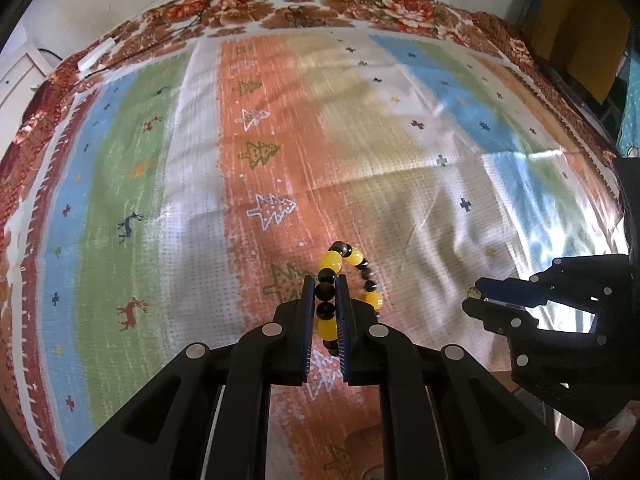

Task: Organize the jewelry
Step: 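Lift and carry the bracelet and ring toward the tin with both grippers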

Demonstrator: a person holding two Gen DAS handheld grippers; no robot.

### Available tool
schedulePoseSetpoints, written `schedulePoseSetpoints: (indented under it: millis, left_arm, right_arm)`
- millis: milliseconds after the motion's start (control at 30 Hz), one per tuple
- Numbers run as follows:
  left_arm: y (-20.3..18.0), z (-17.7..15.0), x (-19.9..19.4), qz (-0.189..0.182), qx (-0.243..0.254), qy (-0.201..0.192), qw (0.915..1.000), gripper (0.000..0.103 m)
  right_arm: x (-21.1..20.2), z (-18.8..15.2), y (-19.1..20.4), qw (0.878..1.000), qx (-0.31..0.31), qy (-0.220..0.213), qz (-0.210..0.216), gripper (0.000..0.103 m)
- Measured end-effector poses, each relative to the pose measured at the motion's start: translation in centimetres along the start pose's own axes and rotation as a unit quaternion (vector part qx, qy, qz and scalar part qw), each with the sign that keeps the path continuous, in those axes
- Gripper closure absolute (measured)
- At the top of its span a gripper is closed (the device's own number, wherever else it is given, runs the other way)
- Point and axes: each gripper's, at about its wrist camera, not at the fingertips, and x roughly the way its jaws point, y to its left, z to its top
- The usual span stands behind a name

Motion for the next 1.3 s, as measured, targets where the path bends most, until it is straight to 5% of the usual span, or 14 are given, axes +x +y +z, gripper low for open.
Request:
schedulePoseSetpoints:
  millis: [1300]
  left_arm:
    - [-3.6,-3.1,-10.6,-0.027,-0.01,-0.102,0.9944,0.093]
  right_arm:
    - [-9.7,-4.0,1.8,0.99,0.015,-0.139,0.016,0.086]
